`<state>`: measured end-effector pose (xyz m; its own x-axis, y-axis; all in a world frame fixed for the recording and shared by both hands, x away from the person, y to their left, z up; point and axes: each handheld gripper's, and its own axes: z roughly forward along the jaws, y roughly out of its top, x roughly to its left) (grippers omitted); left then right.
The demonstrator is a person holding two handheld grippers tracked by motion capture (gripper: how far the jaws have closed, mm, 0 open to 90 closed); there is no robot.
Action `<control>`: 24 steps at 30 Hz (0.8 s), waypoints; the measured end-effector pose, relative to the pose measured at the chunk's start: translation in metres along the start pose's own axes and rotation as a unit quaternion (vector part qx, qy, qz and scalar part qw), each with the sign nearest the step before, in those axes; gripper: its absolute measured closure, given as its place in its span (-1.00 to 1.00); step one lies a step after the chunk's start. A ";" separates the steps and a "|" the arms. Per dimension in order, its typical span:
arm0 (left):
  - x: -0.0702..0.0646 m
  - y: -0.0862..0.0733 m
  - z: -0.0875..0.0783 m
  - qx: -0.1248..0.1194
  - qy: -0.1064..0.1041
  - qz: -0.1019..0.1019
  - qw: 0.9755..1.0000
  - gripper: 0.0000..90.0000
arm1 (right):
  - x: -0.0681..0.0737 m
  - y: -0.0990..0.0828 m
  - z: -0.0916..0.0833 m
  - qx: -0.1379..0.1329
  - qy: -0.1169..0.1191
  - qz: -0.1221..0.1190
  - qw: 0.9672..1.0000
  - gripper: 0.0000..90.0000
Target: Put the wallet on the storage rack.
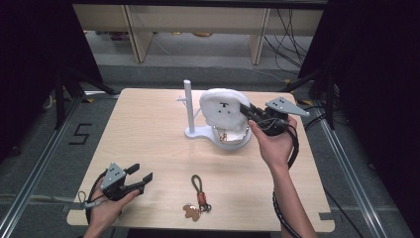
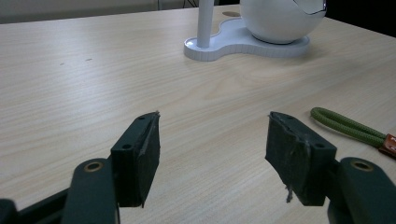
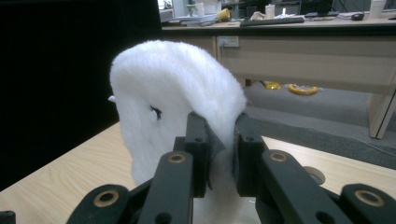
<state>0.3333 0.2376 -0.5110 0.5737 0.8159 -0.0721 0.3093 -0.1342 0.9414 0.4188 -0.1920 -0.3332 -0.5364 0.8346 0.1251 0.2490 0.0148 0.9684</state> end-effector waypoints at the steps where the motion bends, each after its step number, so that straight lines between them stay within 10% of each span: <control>1: 0.000 0.000 0.001 0.001 0.001 0.000 1.000 -0.23 | 0.000 0.001 0.000 0.001 -0.001 0.009 1.000 0.78; 24: -0.001 0.000 0.000 0.002 0.007 0.007 1.000 -0.23 | -0.020 0.007 0.012 -0.003 -0.028 0.010 1.000 0.78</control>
<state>0.3325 0.2366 -0.5113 0.5681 0.8212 -0.0543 0.3035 -0.1477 0.9413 0.4404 -0.2020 -0.3317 -0.4856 0.8642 0.1316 0.2536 -0.0048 0.9673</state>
